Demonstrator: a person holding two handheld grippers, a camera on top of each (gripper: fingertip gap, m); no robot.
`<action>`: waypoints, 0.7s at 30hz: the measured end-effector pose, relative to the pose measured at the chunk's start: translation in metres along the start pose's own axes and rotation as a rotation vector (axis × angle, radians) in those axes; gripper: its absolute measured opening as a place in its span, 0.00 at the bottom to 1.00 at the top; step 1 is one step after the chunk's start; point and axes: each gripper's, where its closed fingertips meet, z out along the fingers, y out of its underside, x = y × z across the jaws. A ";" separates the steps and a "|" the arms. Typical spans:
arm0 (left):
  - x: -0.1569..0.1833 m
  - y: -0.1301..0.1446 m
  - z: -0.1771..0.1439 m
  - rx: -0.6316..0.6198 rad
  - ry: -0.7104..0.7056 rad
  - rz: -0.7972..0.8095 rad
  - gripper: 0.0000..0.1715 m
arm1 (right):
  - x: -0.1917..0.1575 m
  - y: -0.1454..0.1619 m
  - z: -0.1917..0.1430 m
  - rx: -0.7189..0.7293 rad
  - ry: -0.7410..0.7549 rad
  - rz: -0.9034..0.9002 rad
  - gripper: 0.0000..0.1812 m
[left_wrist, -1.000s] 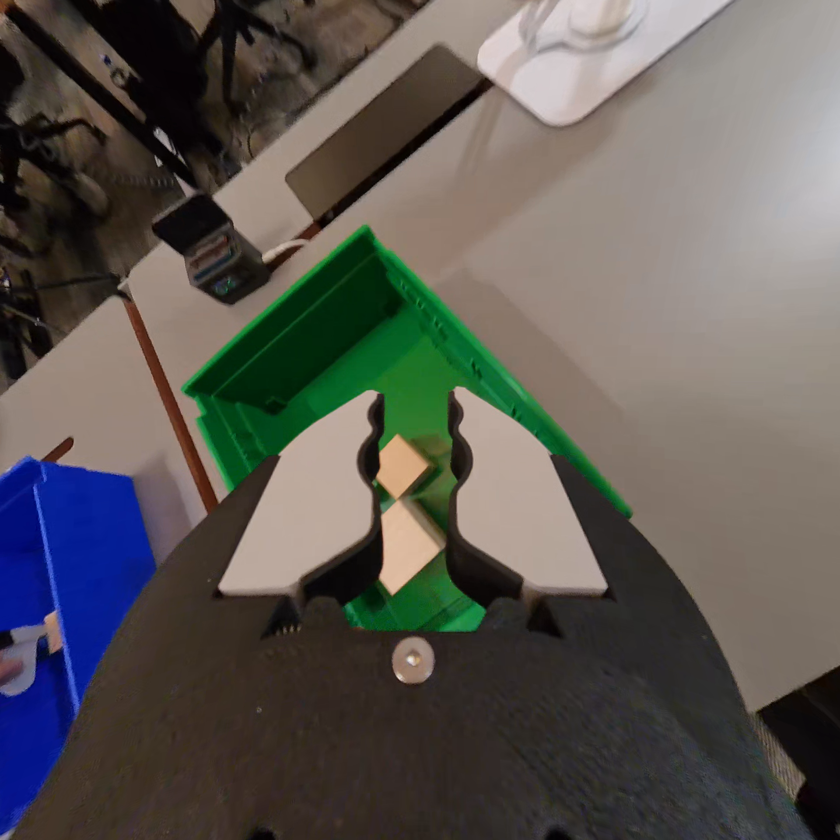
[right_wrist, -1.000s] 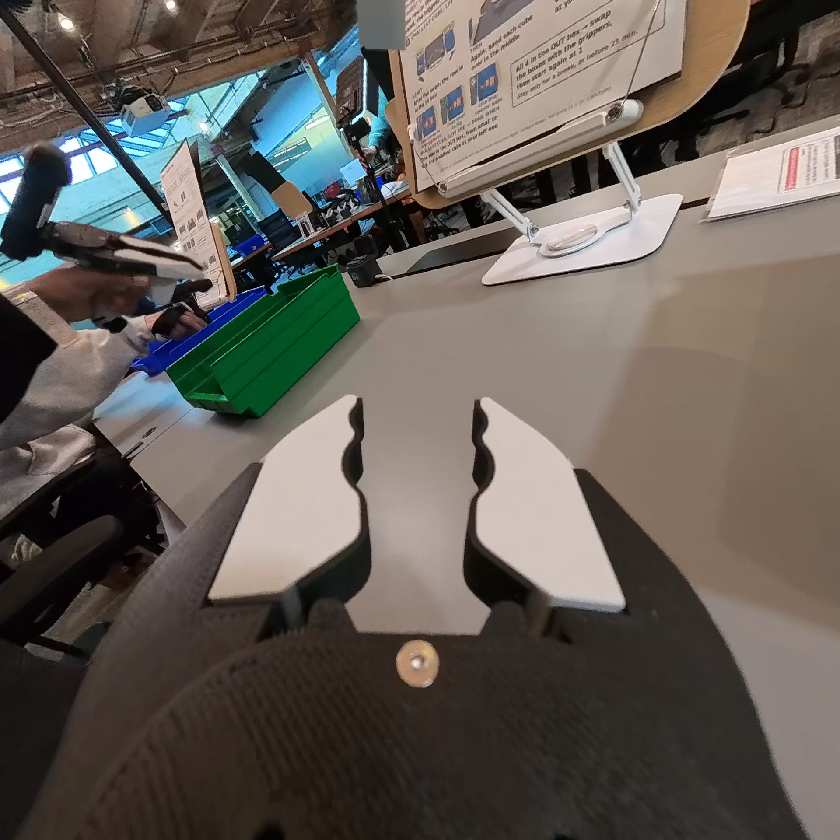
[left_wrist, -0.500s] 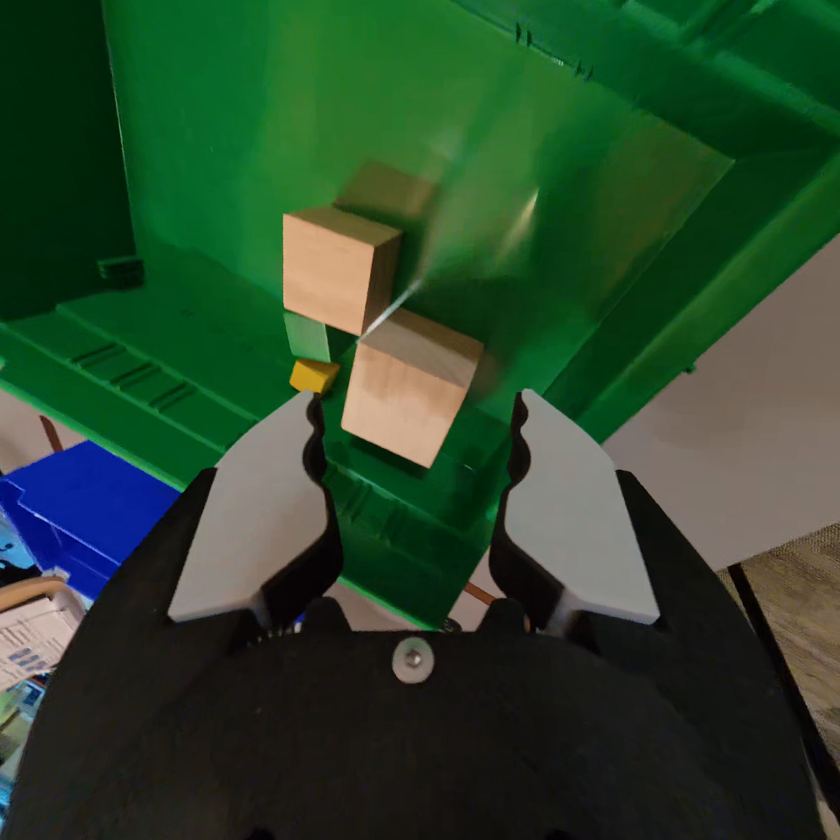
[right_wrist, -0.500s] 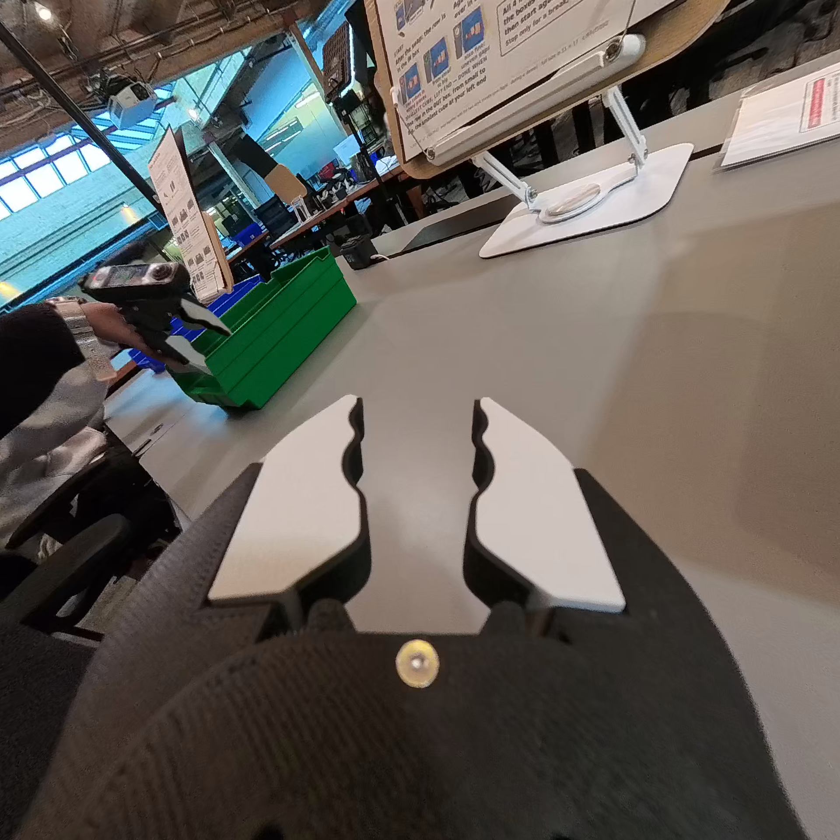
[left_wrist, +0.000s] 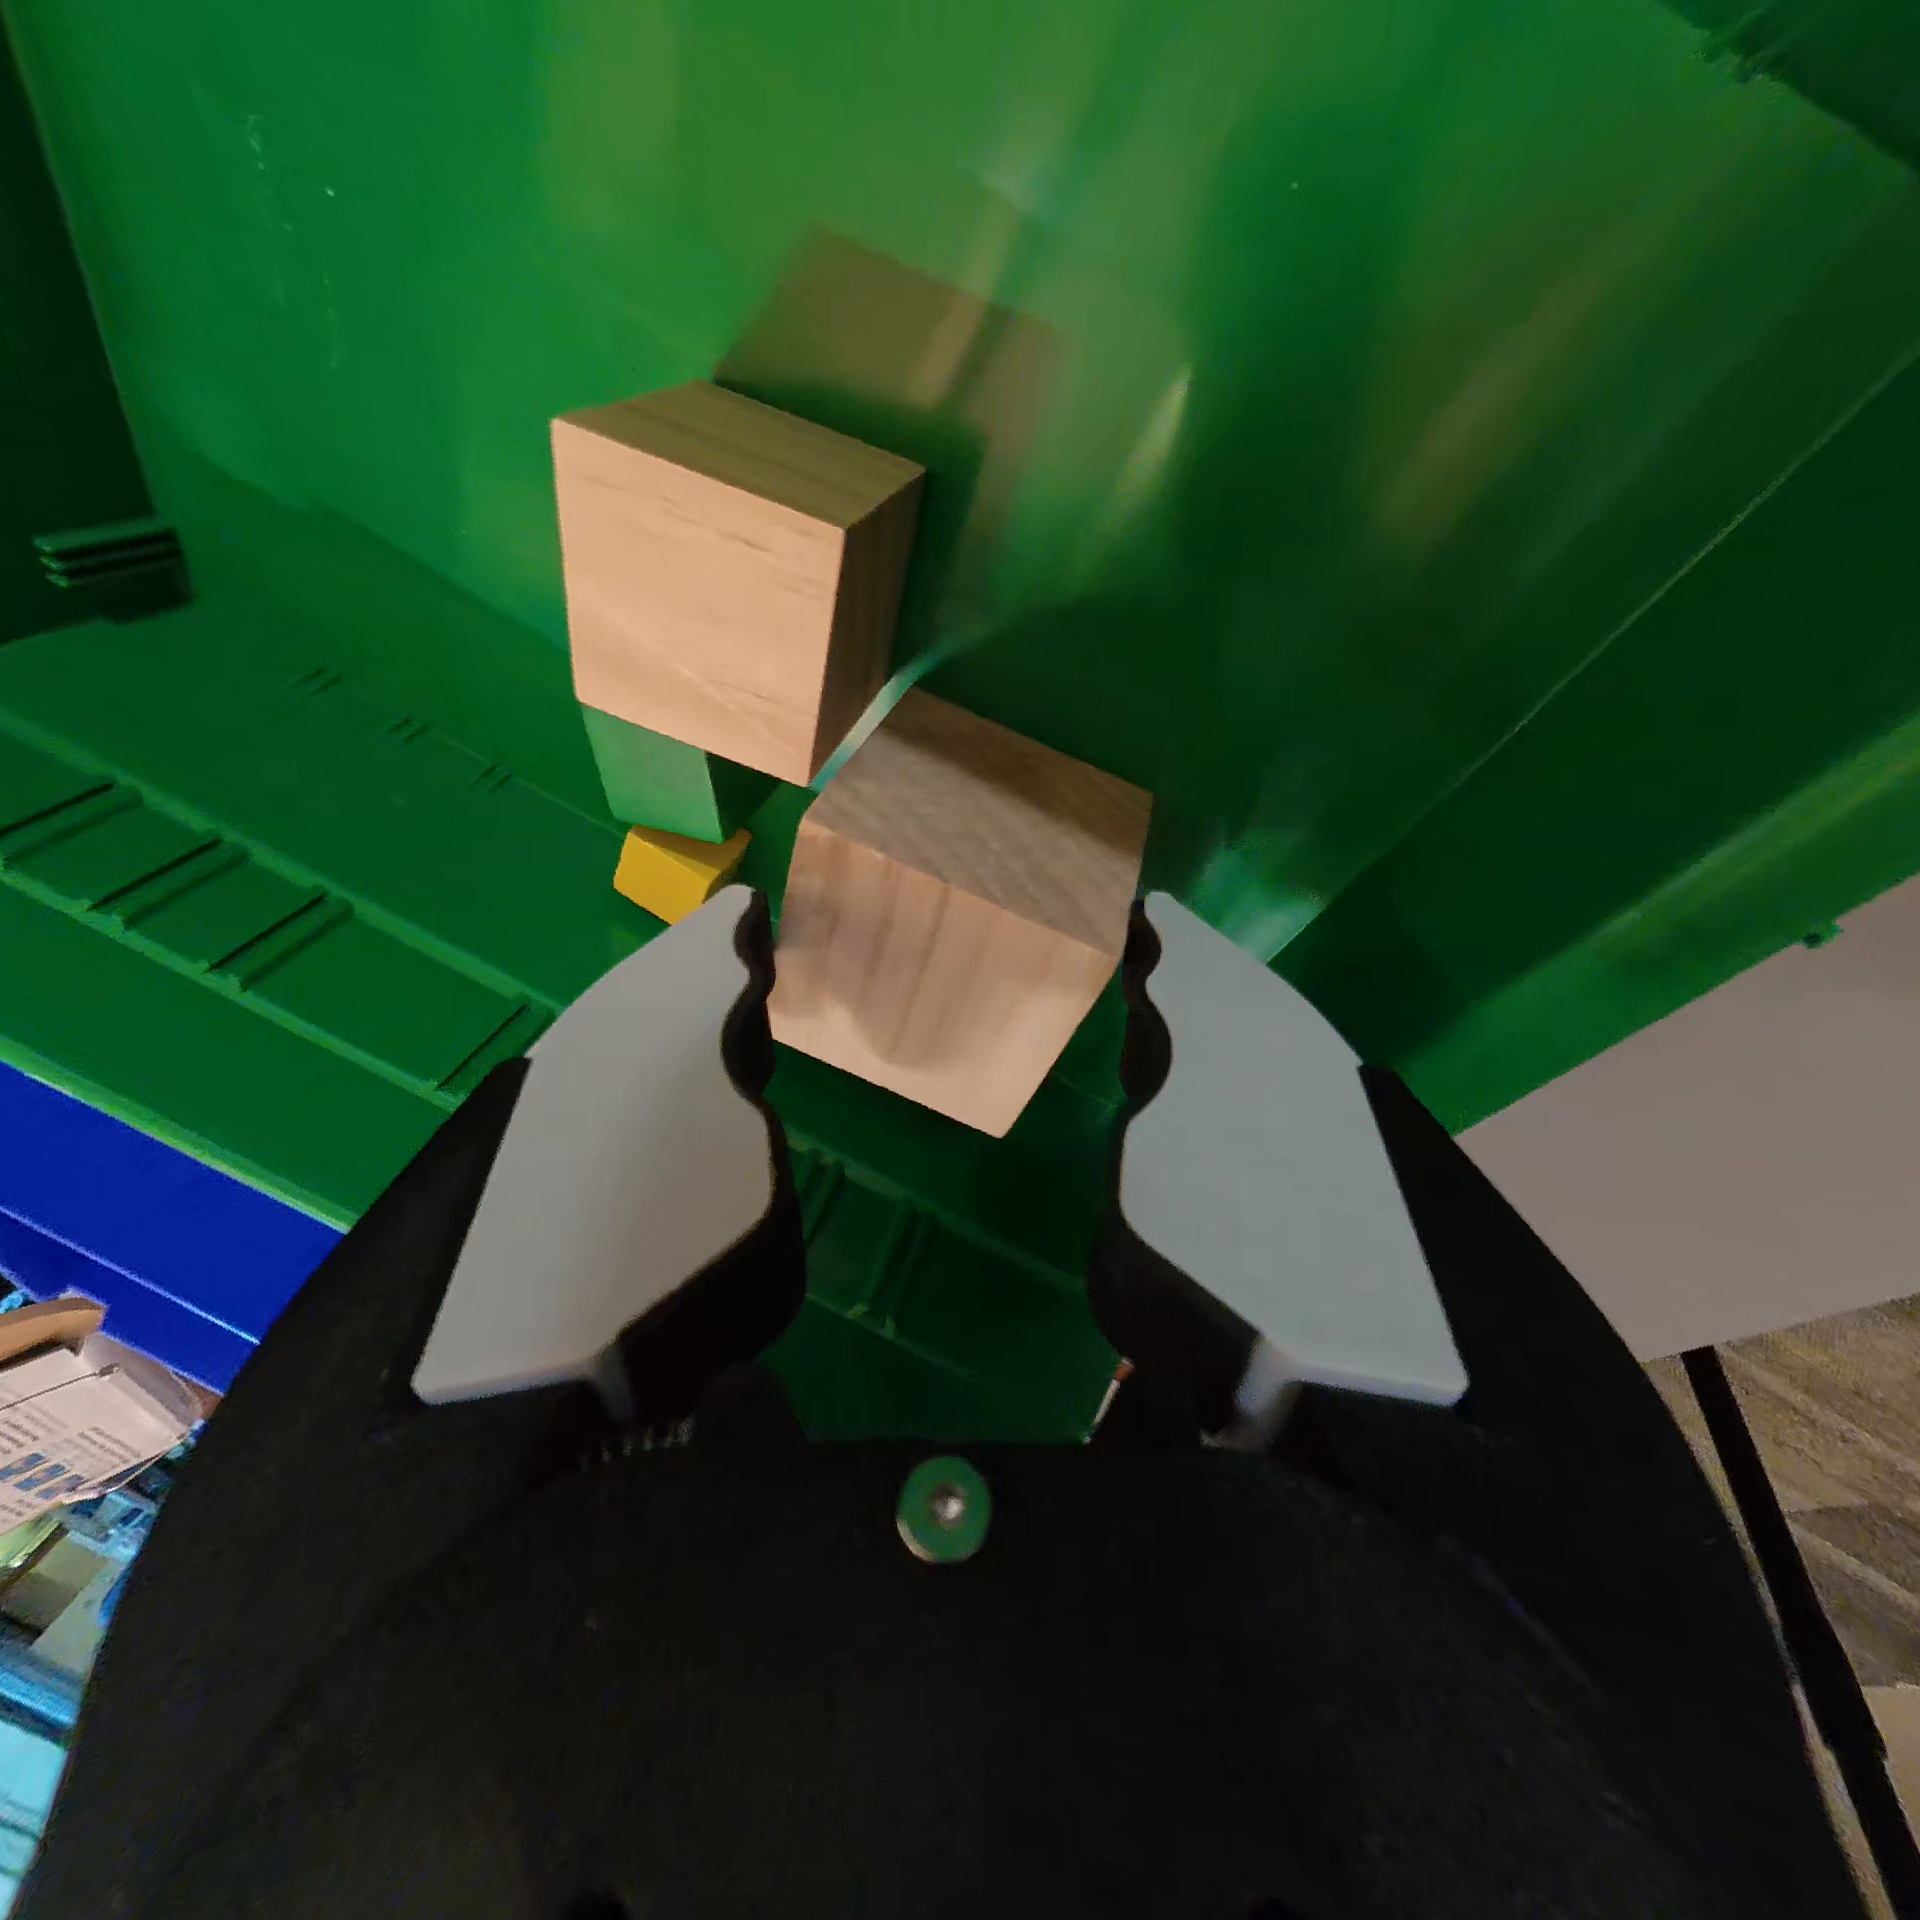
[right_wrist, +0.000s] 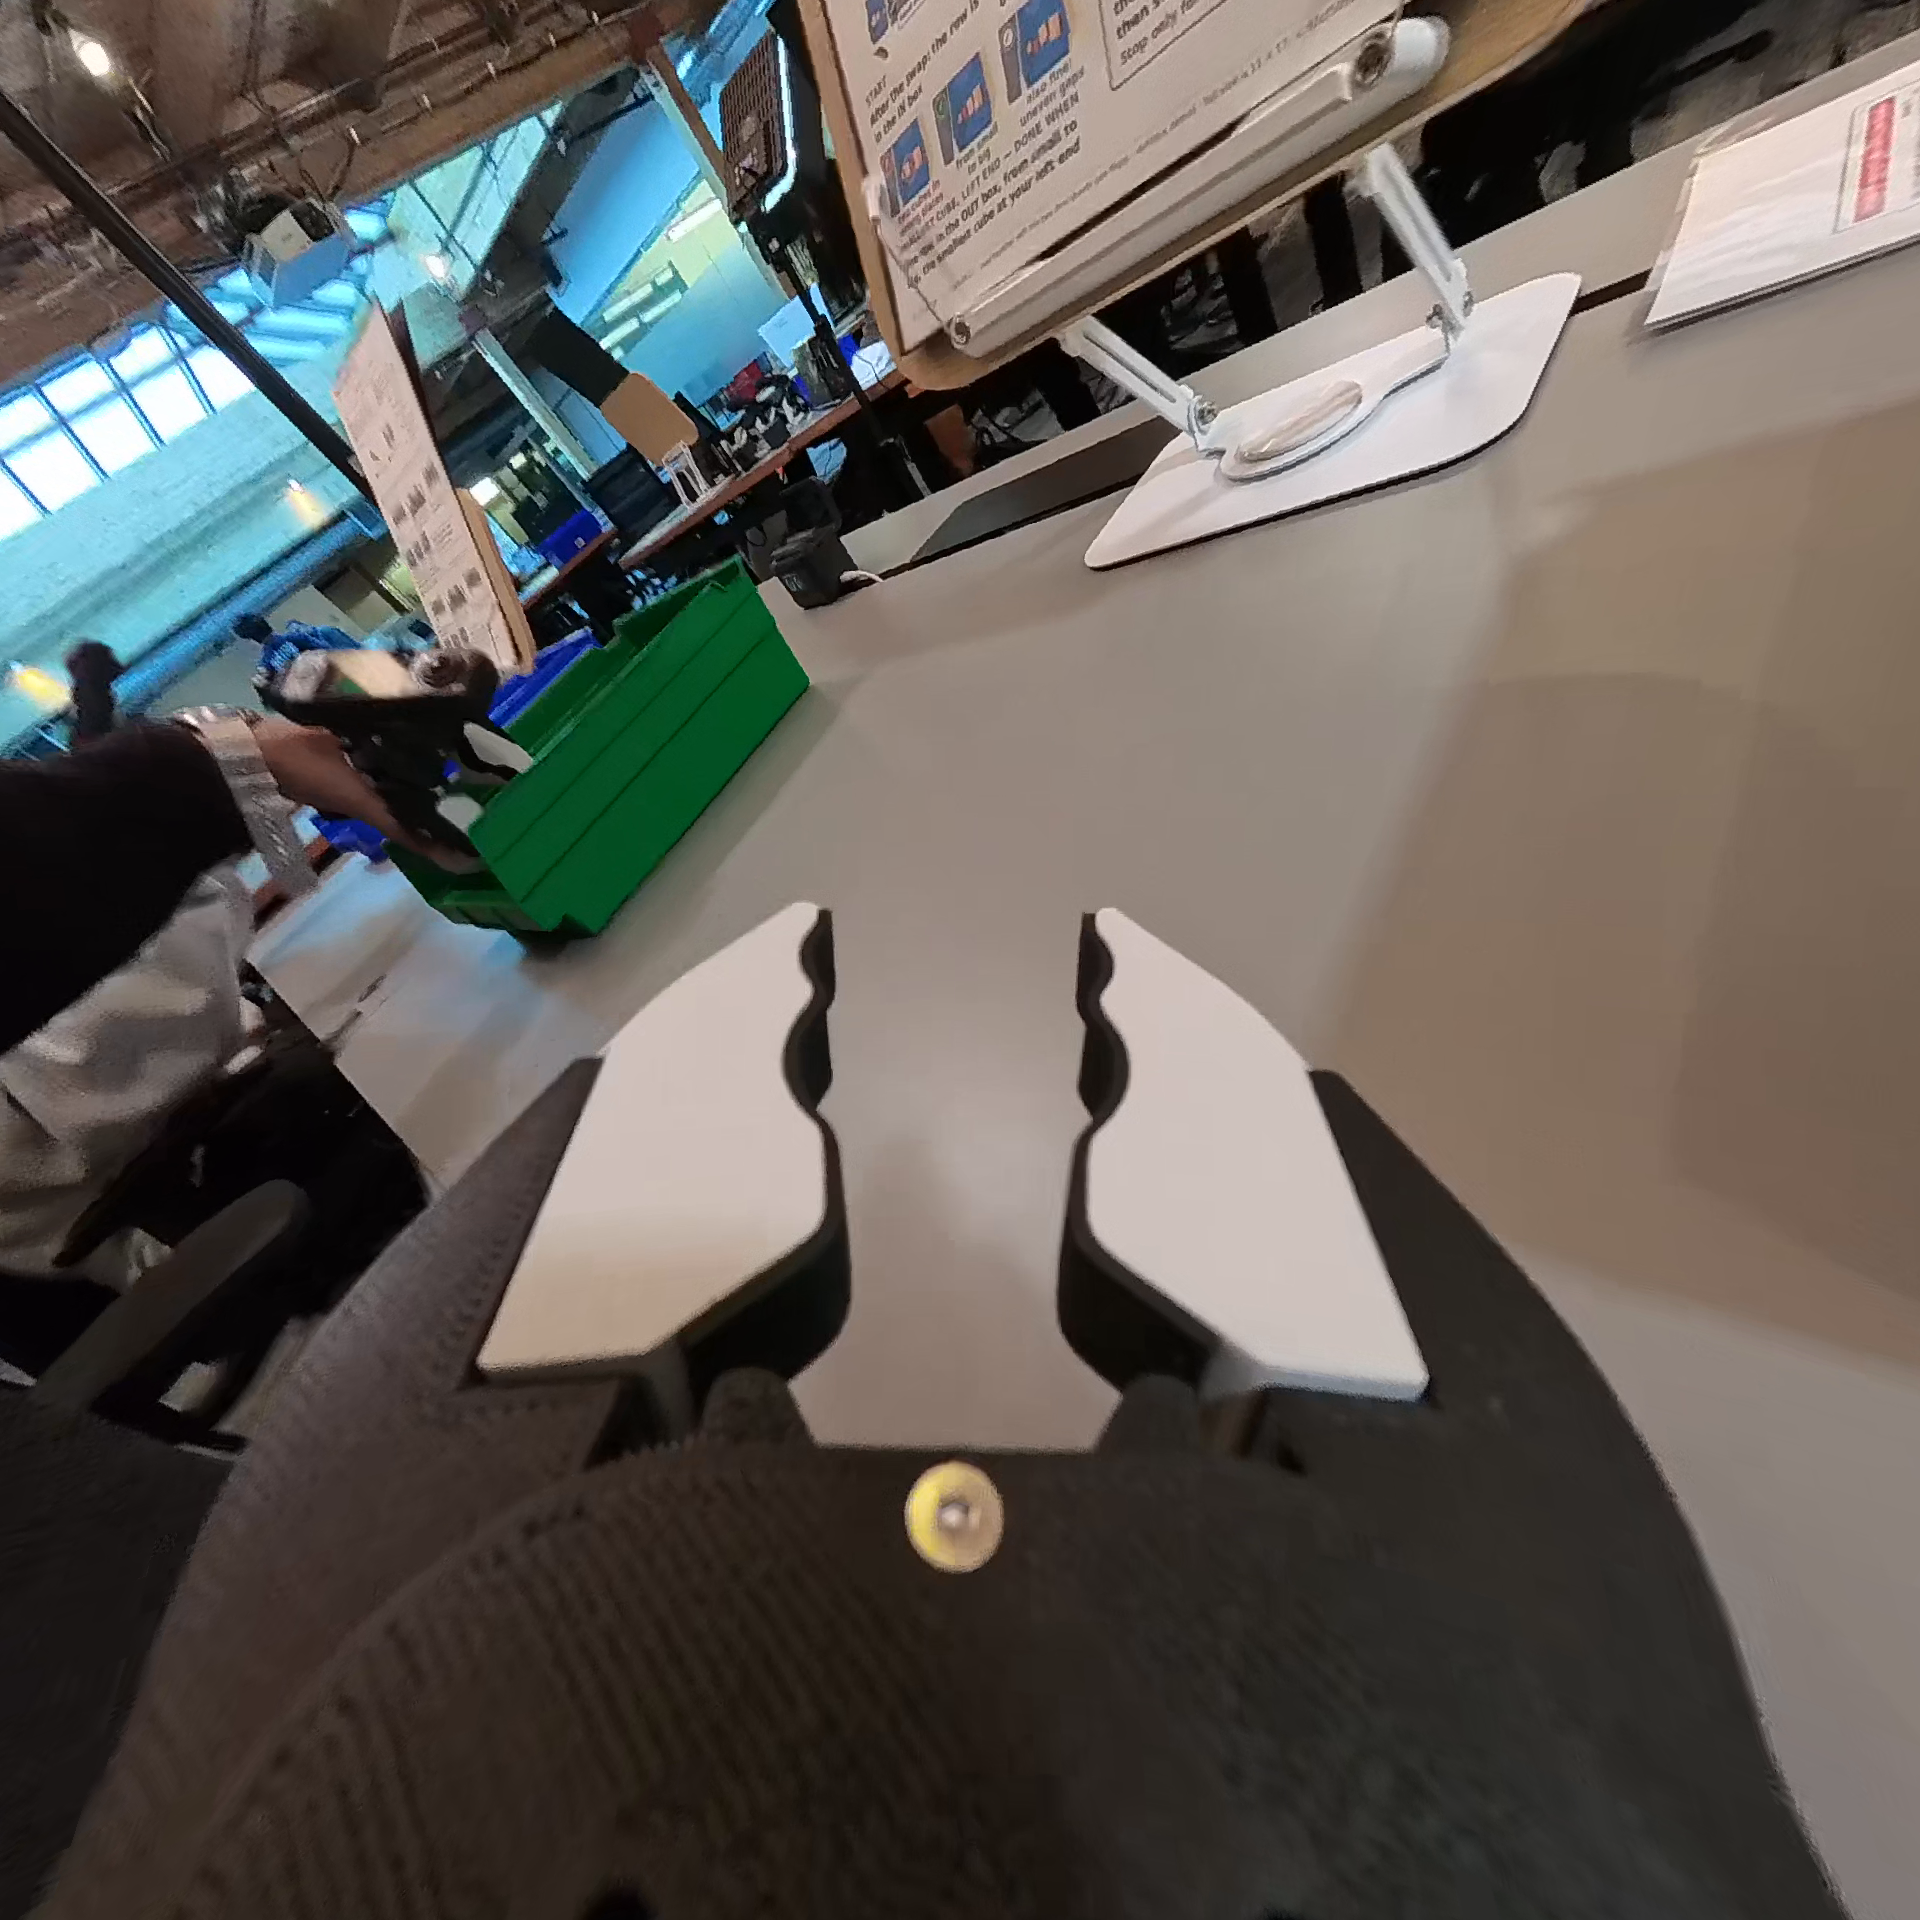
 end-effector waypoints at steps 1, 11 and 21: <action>0.000 0.000 0.000 0.001 0.001 -0.007 0.39 | -0.001 0.001 0.000 -0.009 0.011 -0.039 0.25; -0.008 -0.002 -0.035 0.118 -0.030 -0.055 0.37 | -0.011 0.005 0.001 -0.036 0.031 -0.192 0.25; -0.006 -0.095 -0.217 1.060 0.043 -0.462 0.36 | -0.022 0.003 0.004 -0.015 -0.045 -0.132 0.24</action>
